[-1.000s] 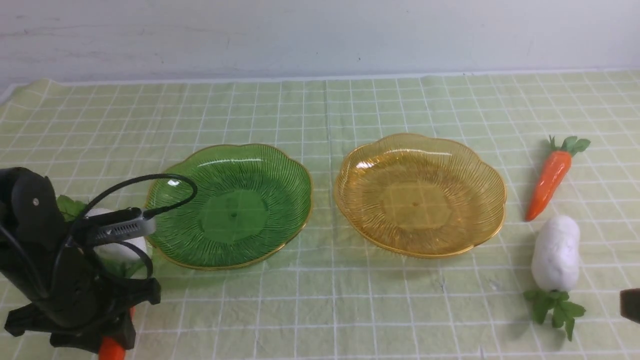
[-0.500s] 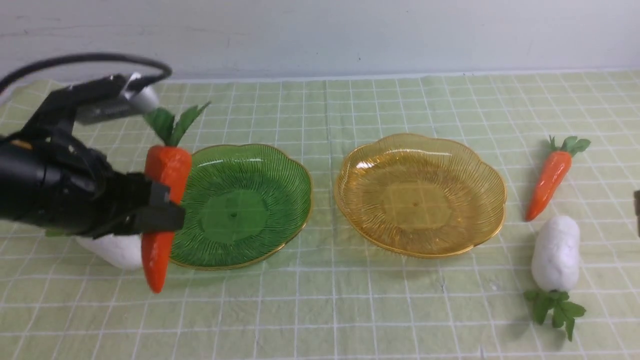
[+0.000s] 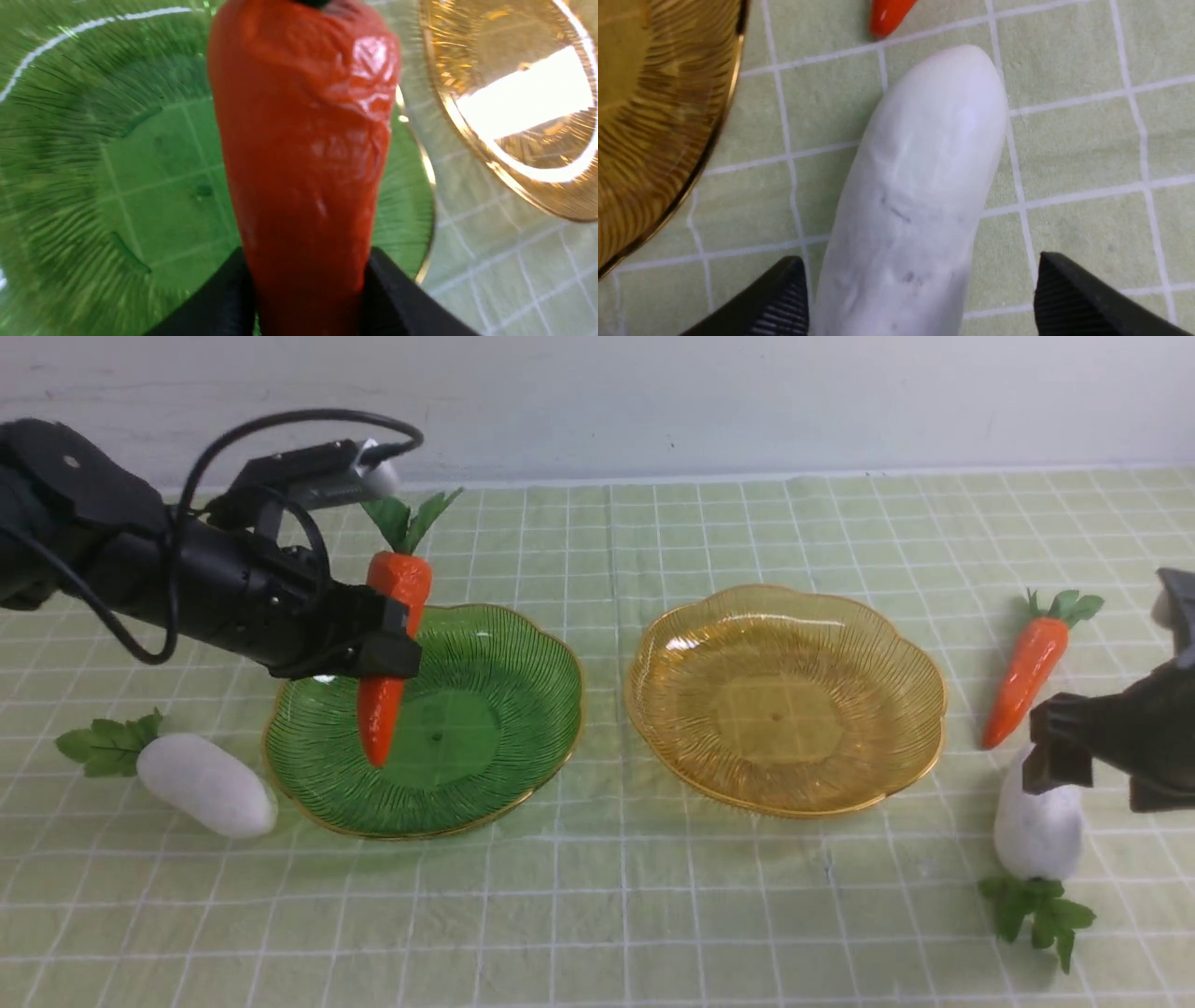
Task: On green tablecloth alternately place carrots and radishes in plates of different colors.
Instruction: 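Pick up the carrot and put it on the nearest plate, then place the white radish on the plate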
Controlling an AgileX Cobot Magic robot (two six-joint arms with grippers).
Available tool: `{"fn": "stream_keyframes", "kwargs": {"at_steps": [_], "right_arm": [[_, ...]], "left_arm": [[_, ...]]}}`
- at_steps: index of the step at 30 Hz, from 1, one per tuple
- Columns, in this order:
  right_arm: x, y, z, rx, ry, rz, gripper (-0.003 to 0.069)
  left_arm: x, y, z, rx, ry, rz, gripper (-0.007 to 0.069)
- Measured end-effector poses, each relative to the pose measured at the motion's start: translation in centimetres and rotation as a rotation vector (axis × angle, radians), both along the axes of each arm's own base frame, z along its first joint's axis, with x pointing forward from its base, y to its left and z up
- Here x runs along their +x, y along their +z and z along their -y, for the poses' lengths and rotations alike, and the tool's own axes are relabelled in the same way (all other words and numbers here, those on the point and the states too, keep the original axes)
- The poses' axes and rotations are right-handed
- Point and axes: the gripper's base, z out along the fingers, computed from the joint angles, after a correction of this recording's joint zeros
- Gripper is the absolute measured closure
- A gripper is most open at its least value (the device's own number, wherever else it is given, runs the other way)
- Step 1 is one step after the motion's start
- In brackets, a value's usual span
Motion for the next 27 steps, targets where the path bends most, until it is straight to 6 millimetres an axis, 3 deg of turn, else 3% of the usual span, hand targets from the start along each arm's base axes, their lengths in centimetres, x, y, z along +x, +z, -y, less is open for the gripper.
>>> {"fn": "stream_keyframes", "kwargs": {"at_steps": [2,6,10,13,15,17,18,19,21,25,27], "right_arm": [[0.9,-1.4,0.0,0.005,-0.009,-0.033,0.0066],[2.0,-2.8,-0.1,0.023,-0.019,-0.074,0.0092],[2.3,-2.8,-0.2,0.026,0.012,-0.119,0.0214],[2.4,-1.6,-0.3,0.029,0.050,-0.159,0.0214],[2.3,-0.1,-0.4,0.035,0.062,-0.152,0.0214],[2.1,2.3,-0.6,0.057,0.065,-0.102,0.0214],[2.0,4.8,-1.0,0.094,0.069,-0.022,0.0214],[2.0,6.0,-1.2,0.117,0.071,0.023,0.0214],[2.0,7.2,-1.4,0.140,0.080,0.068,0.0214],[2.8,11.6,-2.9,0.268,0.163,0.247,0.0214],[3.6,12.0,-3.8,0.295,0.200,0.276,0.0214]], "left_arm": [[0.8,-1.5,-0.1,0.010,0.021,-0.013,0.0183],[1.3,-3.2,-0.1,0.012,0.027,-0.050,0.0038],[1.4,-3.5,-0.1,0.000,0.045,-0.069,-0.0006],[1.6,-2.3,0.0,-0.020,0.058,-0.064,0.0064],[1.4,-1.0,0.0,-0.024,0.055,-0.058,0.0159],[0.9,0.7,-0.1,-0.014,0.045,-0.040,0.0328],[0.3,2.3,-0.2,0.003,0.032,-0.011,0.0491],[-0.2,3.3,-0.2,0.016,0.026,0.011,0.0550],[-0.7,4.4,-0.3,0.030,0.019,0.036,0.0584],[-3.0,8.1,-1.1,0.060,0.034,0.103,0.0630],[-4.0,9.3,-1.8,0.058,0.055,0.103,0.0632]]}}
